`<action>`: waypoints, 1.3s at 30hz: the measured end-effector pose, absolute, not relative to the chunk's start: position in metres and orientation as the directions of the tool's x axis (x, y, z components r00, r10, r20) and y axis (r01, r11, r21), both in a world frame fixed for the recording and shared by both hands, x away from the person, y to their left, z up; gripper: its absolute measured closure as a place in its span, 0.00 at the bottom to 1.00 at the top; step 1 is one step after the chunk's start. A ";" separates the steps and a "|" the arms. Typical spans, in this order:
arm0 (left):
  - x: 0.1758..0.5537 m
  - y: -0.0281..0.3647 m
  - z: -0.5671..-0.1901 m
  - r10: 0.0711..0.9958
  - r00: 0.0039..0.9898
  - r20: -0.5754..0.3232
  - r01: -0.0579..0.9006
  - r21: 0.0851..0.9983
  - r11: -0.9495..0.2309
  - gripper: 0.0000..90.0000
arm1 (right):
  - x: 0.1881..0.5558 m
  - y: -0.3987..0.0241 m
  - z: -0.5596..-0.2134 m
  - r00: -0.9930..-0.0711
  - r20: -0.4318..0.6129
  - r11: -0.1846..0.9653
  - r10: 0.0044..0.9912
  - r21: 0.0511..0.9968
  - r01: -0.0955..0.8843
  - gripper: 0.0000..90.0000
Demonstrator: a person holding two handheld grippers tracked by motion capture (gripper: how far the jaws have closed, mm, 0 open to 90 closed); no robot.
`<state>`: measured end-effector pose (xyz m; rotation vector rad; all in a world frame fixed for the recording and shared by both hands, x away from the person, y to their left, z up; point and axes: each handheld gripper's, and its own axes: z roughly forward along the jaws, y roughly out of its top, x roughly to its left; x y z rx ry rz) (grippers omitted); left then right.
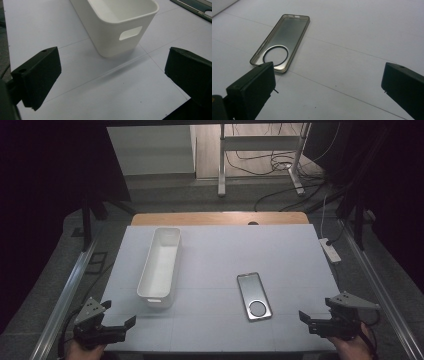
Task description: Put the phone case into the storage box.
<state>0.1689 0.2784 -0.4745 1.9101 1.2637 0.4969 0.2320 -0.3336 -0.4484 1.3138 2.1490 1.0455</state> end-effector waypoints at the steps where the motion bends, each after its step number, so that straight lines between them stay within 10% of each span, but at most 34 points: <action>1: 0.169 0.278 -0.475 0.898 0.431 -0.093 0.594 0.778 -0.204 0.02 | 0.232 -0.333 -0.448 -0.472 0.036 0.276 0.881 0.771 0.574 0.00; 39: 0.169 0.278 -0.475 0.900 0.427 -0.088 0.595 0.777 -0.207 0.02 | 0.259 -0.304 -0.444 -0.573 0.043 0.345 0.818 0.761 0.550 0.00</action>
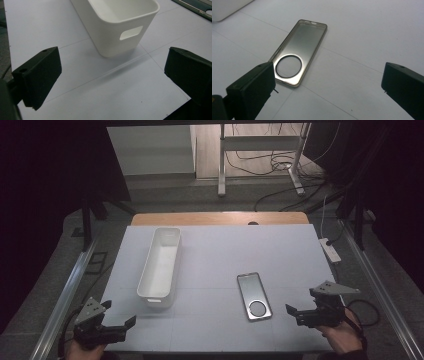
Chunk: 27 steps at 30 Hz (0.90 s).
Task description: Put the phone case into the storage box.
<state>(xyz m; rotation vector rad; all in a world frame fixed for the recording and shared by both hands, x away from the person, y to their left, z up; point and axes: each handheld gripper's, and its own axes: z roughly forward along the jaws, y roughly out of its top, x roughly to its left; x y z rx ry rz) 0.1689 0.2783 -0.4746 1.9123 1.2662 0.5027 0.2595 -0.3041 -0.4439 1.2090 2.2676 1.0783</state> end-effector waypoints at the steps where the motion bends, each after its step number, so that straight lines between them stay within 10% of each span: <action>1: 0.169 0.278 -0.475 0.900 0.427 -0.088 0.595 0.777 -0.206 0.02 | 0.261 -0.303 -0.444 -0.574 0.044 0.346 0.817 0.760 0.550 0.00; 27: 0.169 0.278 -0.475 0.898 0.430 -0.090 0.593 0.778 -0.206 0.02 | 0.288 -0.267 -0.443 -0.630 0.036 0.411 0.776 0.728 0.548 0.00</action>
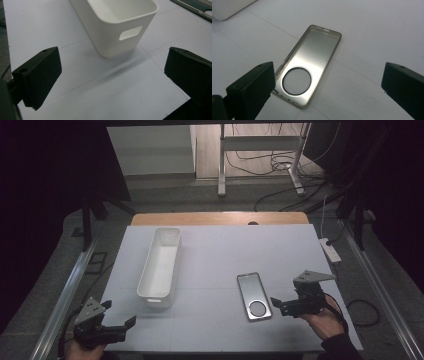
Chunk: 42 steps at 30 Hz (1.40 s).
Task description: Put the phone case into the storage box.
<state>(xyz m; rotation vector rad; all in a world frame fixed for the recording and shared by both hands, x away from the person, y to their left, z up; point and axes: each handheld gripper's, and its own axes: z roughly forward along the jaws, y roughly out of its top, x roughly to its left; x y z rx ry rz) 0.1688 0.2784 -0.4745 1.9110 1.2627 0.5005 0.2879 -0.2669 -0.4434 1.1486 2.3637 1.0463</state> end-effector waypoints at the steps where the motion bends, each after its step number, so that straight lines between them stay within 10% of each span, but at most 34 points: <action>1: 0.169 0.278 -0.475 0.898 0.430 -0.090 0.593 0.779 -0.206 0.02 | 0.290 -0.265 -0.444 -0.633 0.034 0.415 0.773 0.728 0.546 0.00; 42: 0.169 0.279 -0.475 0.896 0.435 -0.091 0.591 0.779 -0.208 0.02 | 0.323 -0.221 -0.468 -0.656 0.027 0.497 0.755 0.628 0.599 0.00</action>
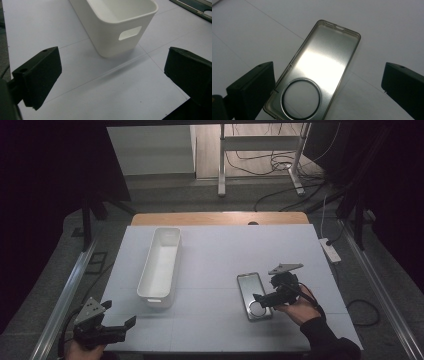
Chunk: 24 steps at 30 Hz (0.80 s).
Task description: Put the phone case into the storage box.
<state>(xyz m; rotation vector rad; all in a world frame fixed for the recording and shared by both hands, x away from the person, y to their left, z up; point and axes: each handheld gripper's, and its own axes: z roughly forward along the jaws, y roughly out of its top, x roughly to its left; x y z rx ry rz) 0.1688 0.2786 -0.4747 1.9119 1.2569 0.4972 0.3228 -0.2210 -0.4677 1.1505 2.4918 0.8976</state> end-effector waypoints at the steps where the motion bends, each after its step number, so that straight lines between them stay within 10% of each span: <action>1: 0.169 0.279 -0.475 0.896 0.435 -0.091 0.591 0.779 -0.208 0.02 | 0.323 -0.221 -0.469 -0.655 0.026 0.501 0.755 0.621 0.603 0.00; 14: 0.169 0.278 -0.475 0.894 0.438 -0.090 0.590 0.780 -0.211 0.02 | 0.321 -0.223 -0.485 -0.642 0.024 0.518 0.766 0.568 0.639 0.07; 24: 0.169 0.278 -0.475 0.893 0.441 -0.089 0.589 0.780 -0.213 0.02 | 0.317 -0.223 -0.487 -0.672 0.013 0.557 0.741 0.546 0.625 0.39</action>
